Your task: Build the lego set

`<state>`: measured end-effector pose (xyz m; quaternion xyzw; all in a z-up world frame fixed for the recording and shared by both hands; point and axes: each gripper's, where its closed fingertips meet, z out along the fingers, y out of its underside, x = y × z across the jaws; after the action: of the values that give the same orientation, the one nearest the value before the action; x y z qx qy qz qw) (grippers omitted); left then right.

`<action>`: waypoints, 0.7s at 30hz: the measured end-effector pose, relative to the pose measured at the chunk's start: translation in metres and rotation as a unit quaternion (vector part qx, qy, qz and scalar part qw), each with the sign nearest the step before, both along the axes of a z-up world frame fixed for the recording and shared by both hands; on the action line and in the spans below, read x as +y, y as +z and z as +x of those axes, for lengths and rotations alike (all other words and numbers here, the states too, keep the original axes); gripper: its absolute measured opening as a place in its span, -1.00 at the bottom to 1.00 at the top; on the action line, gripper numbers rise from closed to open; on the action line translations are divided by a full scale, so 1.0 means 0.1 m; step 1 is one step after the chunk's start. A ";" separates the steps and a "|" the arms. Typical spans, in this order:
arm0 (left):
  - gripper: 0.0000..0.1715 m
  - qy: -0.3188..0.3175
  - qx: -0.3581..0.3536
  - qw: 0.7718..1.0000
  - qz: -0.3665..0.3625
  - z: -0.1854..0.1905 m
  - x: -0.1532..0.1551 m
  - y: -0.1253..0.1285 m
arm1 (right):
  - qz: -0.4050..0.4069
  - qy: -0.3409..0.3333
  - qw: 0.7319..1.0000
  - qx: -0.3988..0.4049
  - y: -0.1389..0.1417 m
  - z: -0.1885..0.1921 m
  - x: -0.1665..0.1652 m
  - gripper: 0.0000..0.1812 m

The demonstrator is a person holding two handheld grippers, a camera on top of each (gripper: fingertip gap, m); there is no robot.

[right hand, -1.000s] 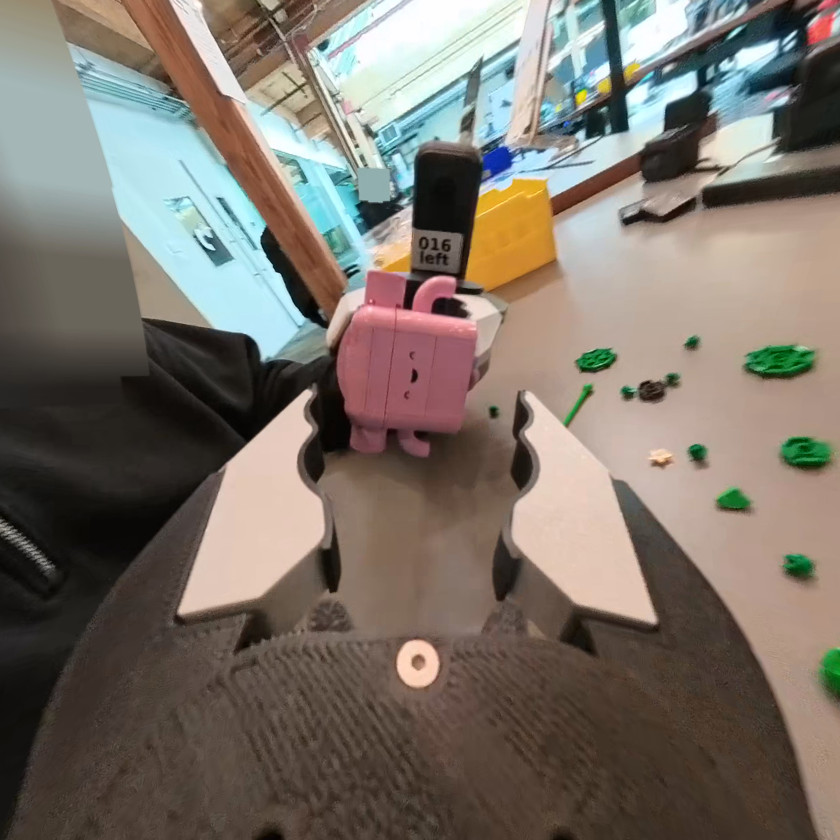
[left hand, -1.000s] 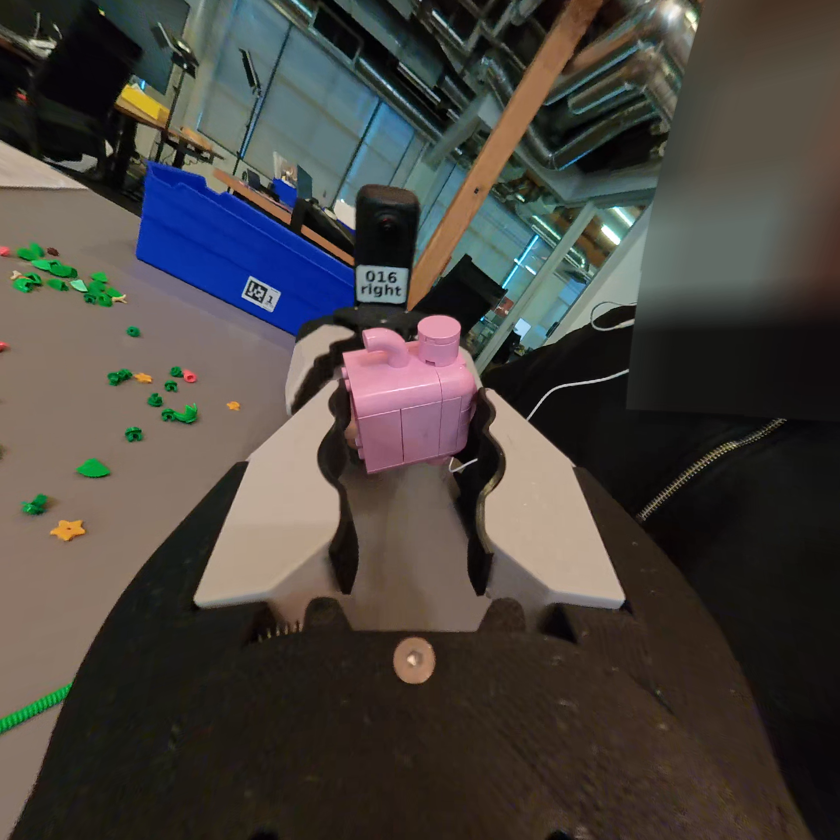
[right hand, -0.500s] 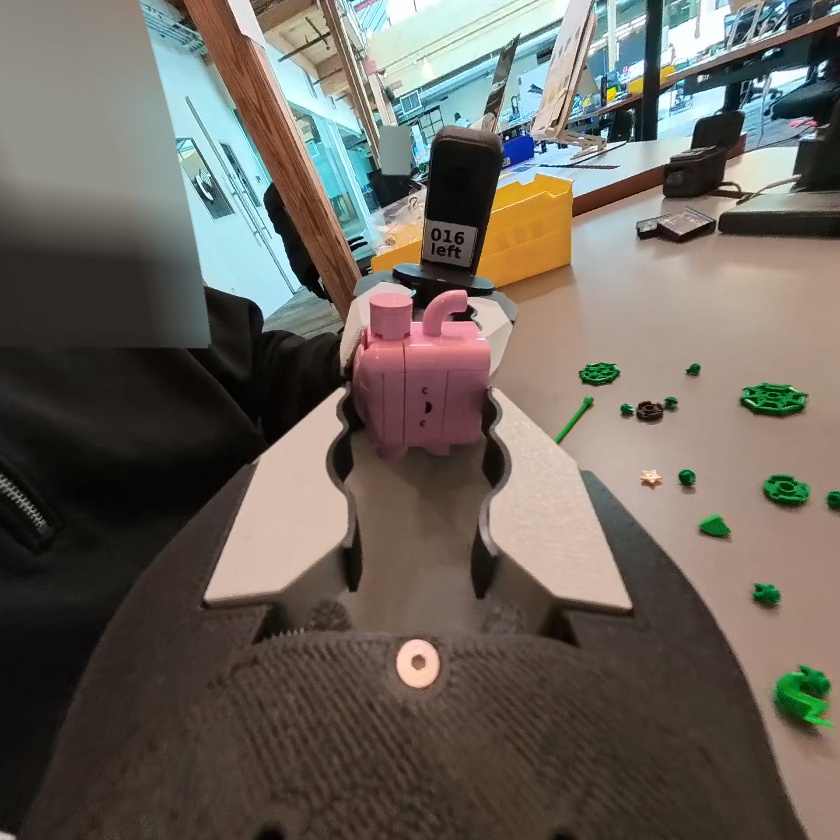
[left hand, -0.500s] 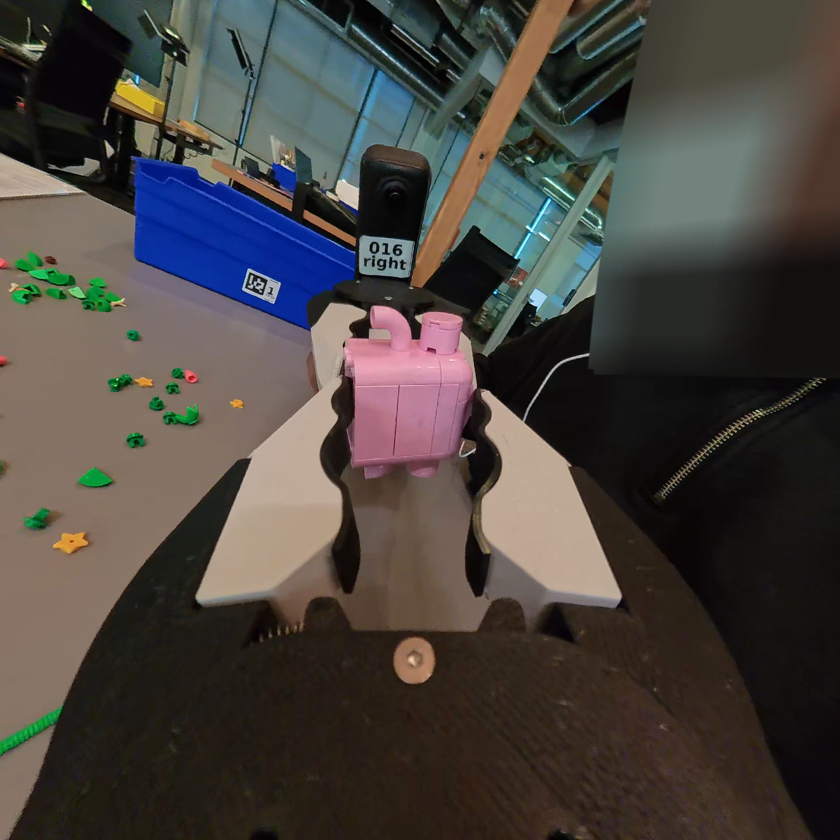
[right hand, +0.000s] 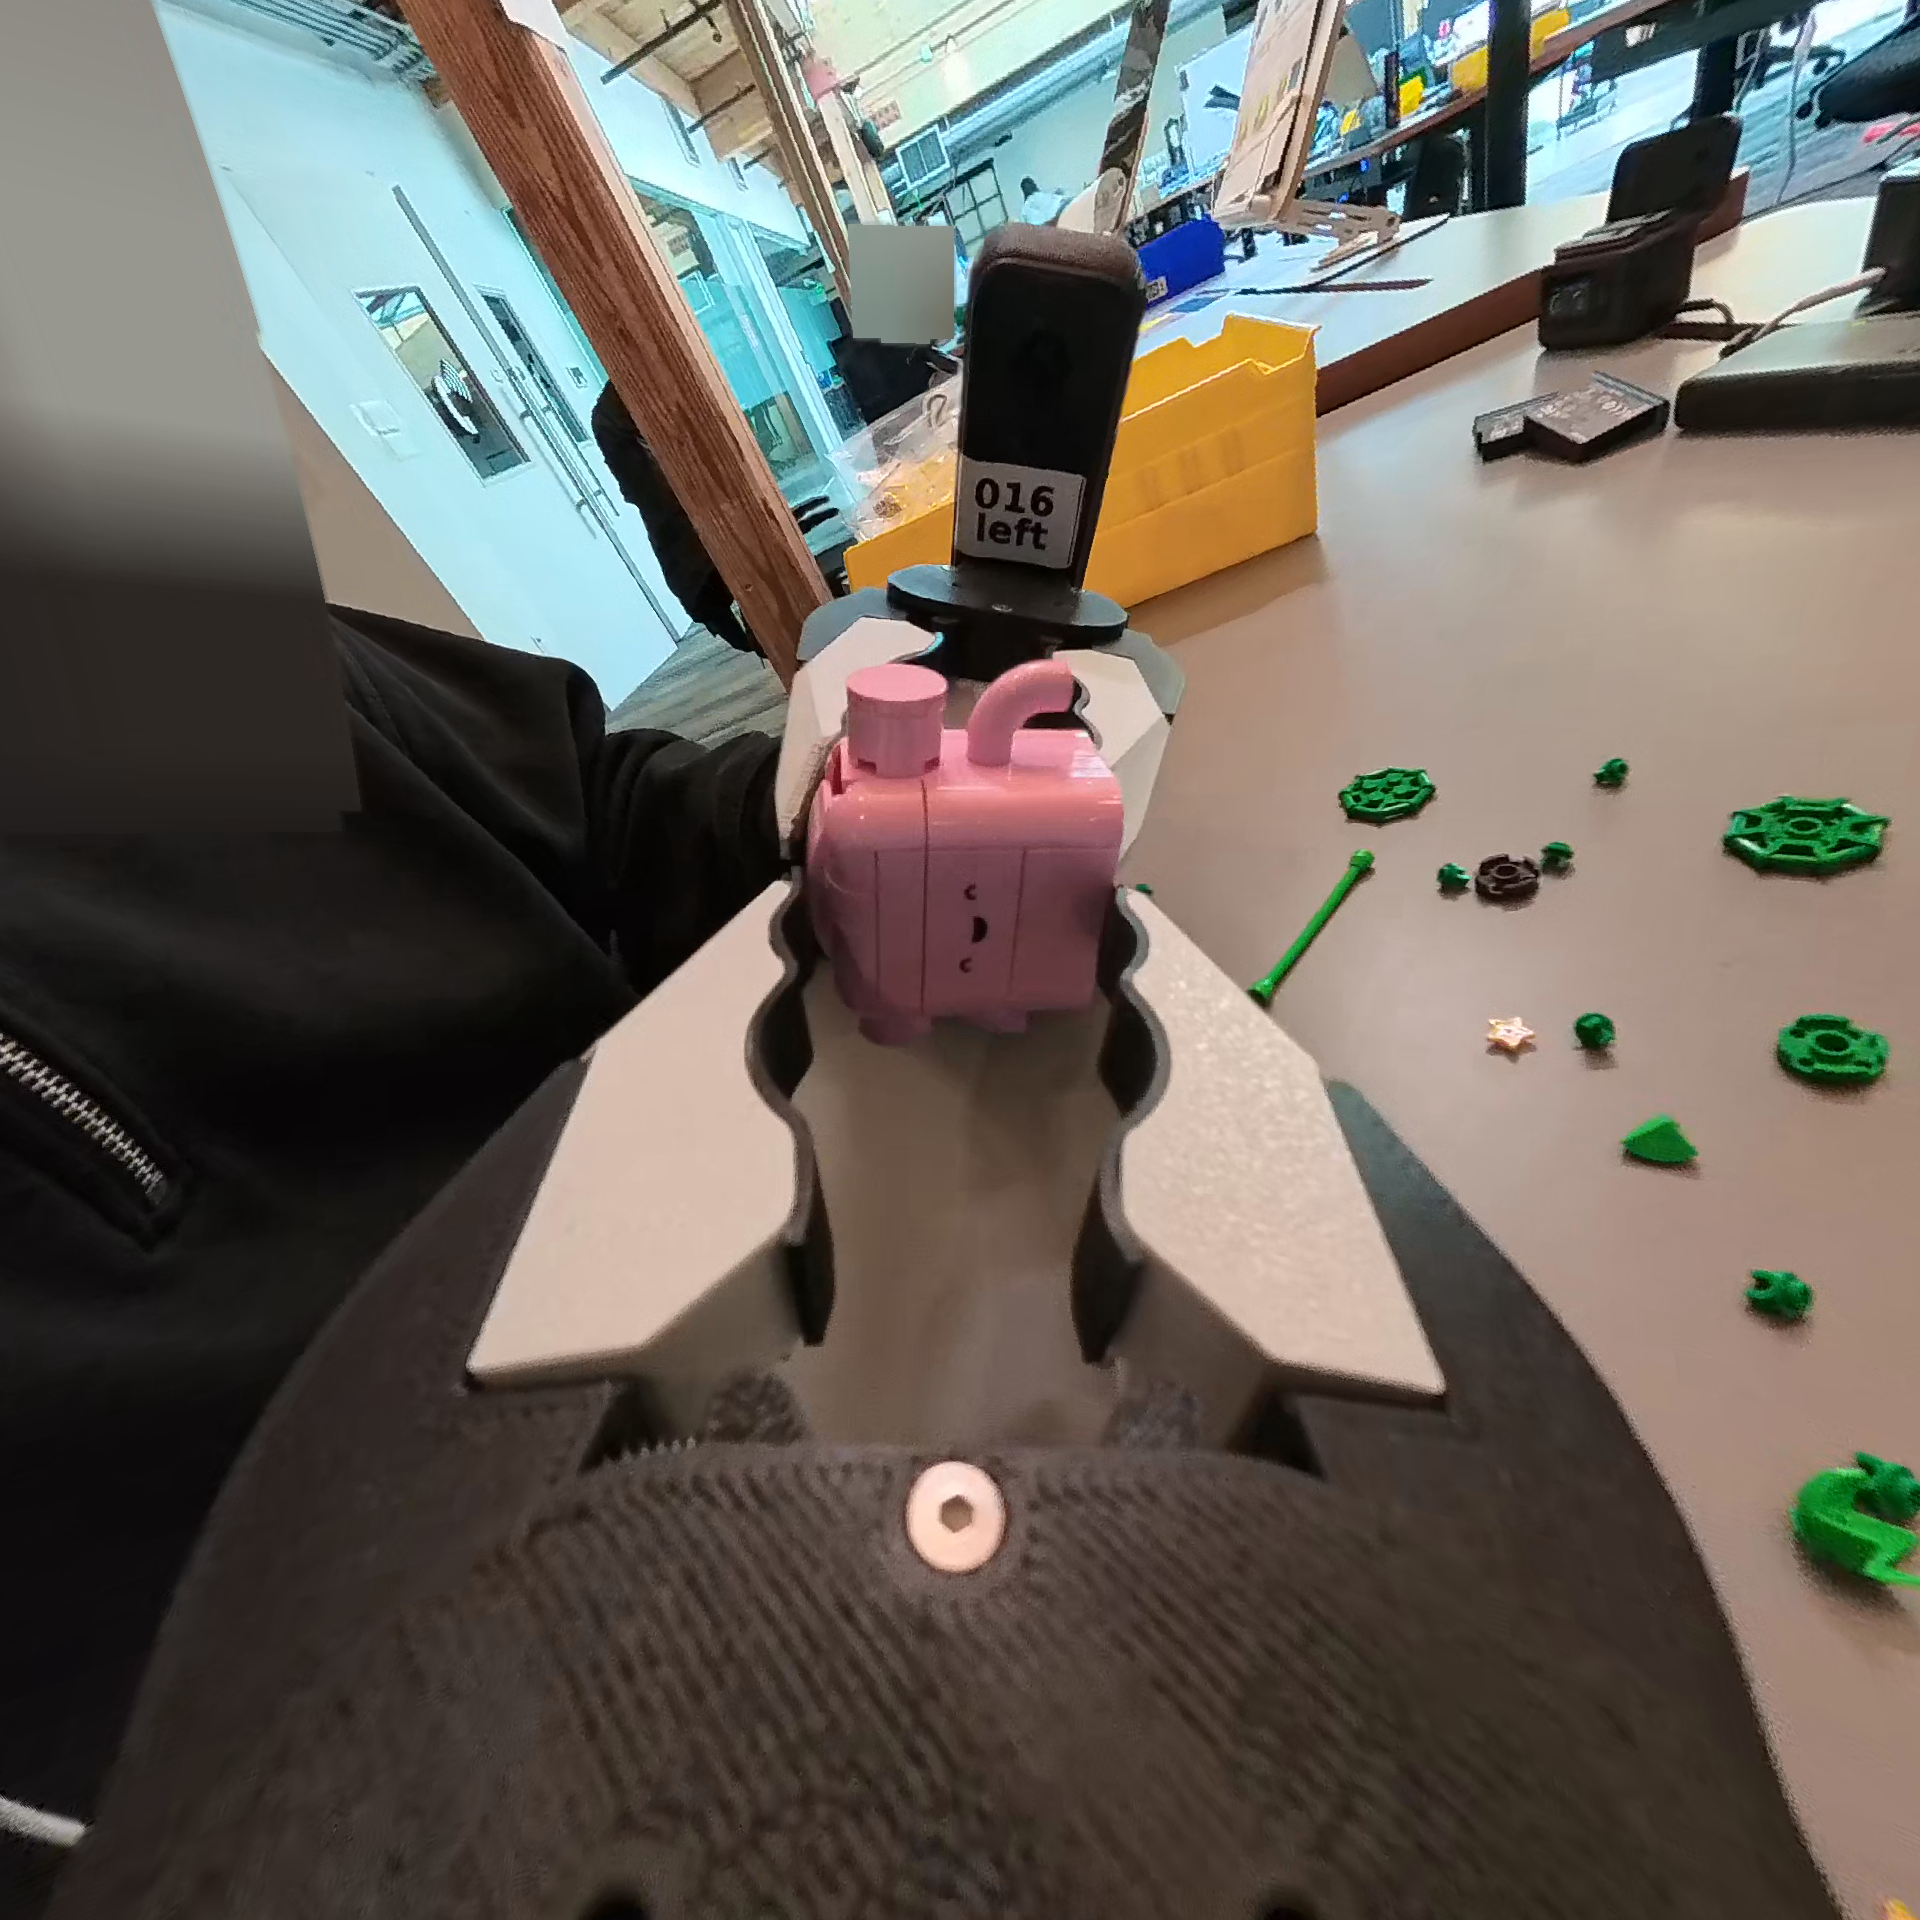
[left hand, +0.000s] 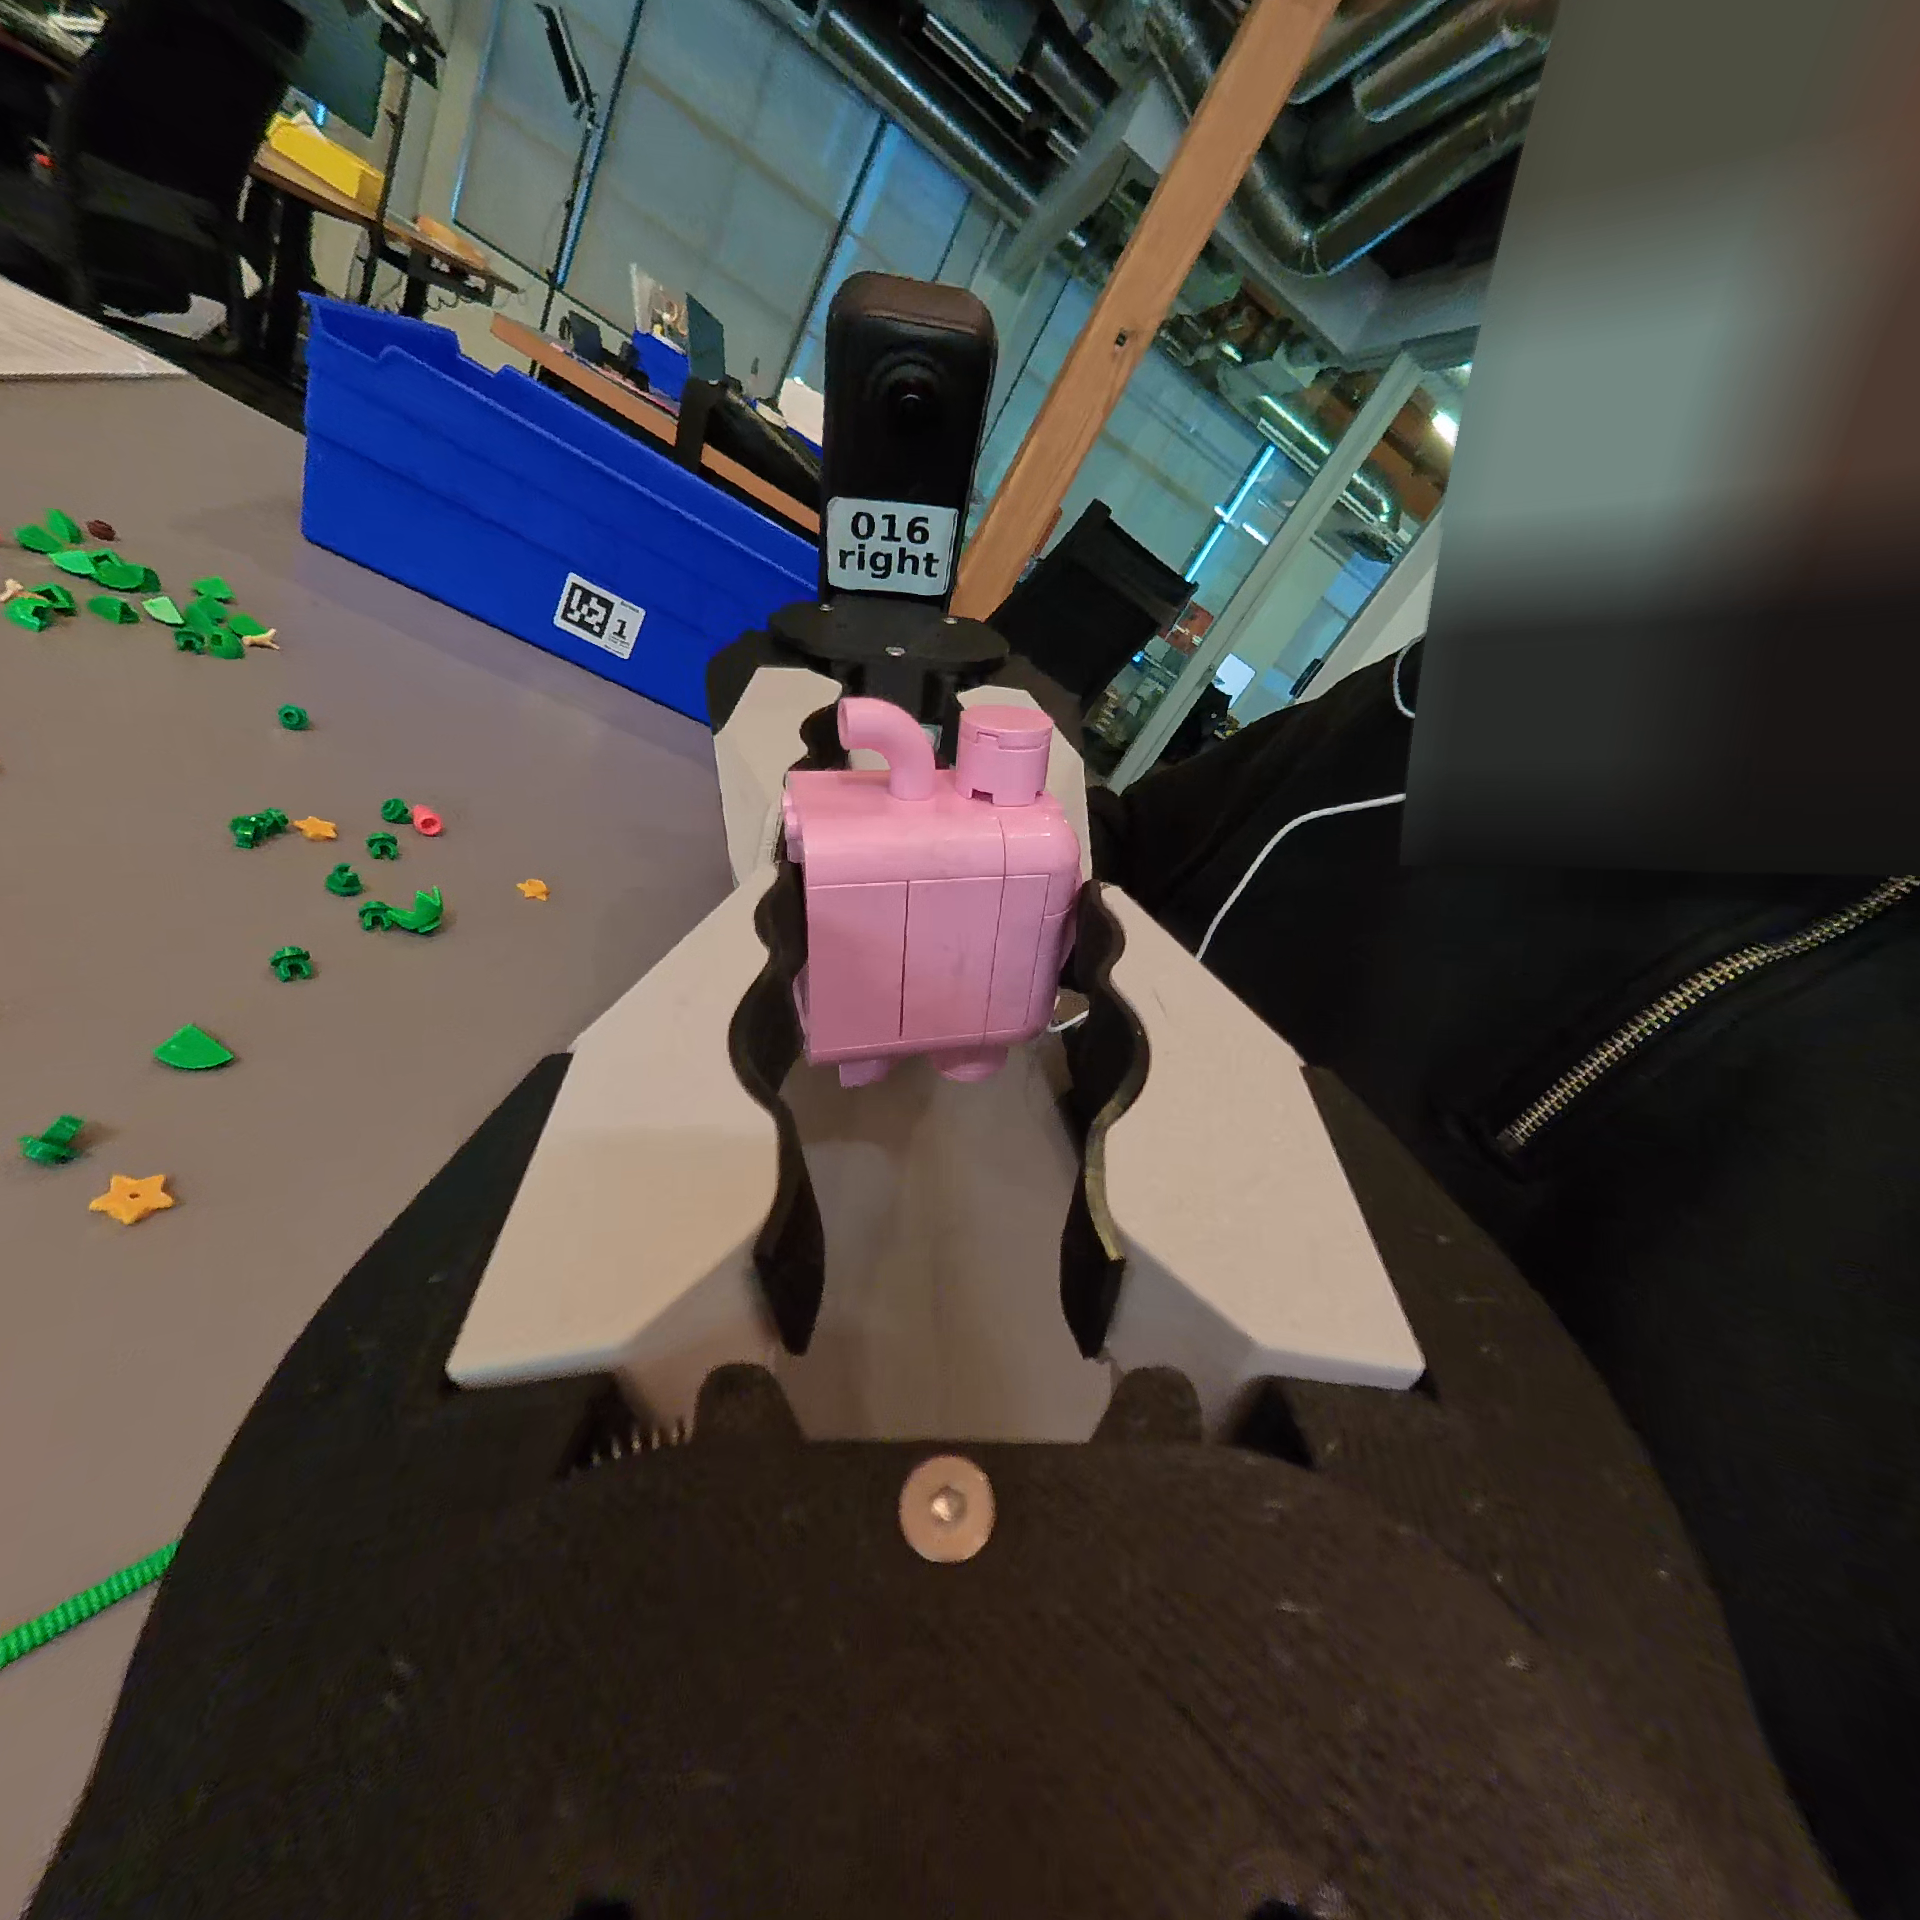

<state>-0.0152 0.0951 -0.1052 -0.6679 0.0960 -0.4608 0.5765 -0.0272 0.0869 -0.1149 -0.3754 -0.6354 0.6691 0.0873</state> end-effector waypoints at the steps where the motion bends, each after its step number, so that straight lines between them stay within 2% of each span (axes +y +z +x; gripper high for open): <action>1: -0.43 0.001 0.001 1.000 0.000 0.00 0.00 0.00 | -0.001 -0.001 1.000 -0.001 0.00 0.00 0.00 -0.40; 3: -0.44 0.002 0.007 1.000 0.002 0.00 0.00 0.00 | -0.001 0.002 1.000 0.002 0.00 0.00 -0.01 -0.40; 5: -0.44 0.008 0.015 1.000 0.015 -0.01 -0.01 0.04 | 0.006 0.004 0.999 0.040 0.05 -0.01 -0.01 -0.40; 9: -0.45 0.027 0.081 0.995 0.051 0.01 -0.05 0.09 | 0.045 -0.006 0.994 0.102 0.11 0.01 -0.02 -0.39; 10: -0.45 0.028 0.097 0.993 0.059 0.03 -0.06 0.10 | 0.048 -0.009 0.993 0.110 0.13 0.02 0.00 -0.33; 14: -0.45 0.033 0.117 0.990 0.070 0.06 -0.08 0.12 | 0.018 0.012 0.994 0.107 0.19 0.07 0.00 -0.39; 21: -0.45 0.007 0.120 0.992 0.040 0.13 -0.07 0.01 | 0.020 0.023 0.994 0.105 0.15 0.08 -0.05 -0.39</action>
<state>-0.0021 0.0881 -0.1047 -0.6955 0.1784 -0.3688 0.5903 -0.0191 0.0817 -0.0998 -0.2864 -0.6446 0.6937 0.1456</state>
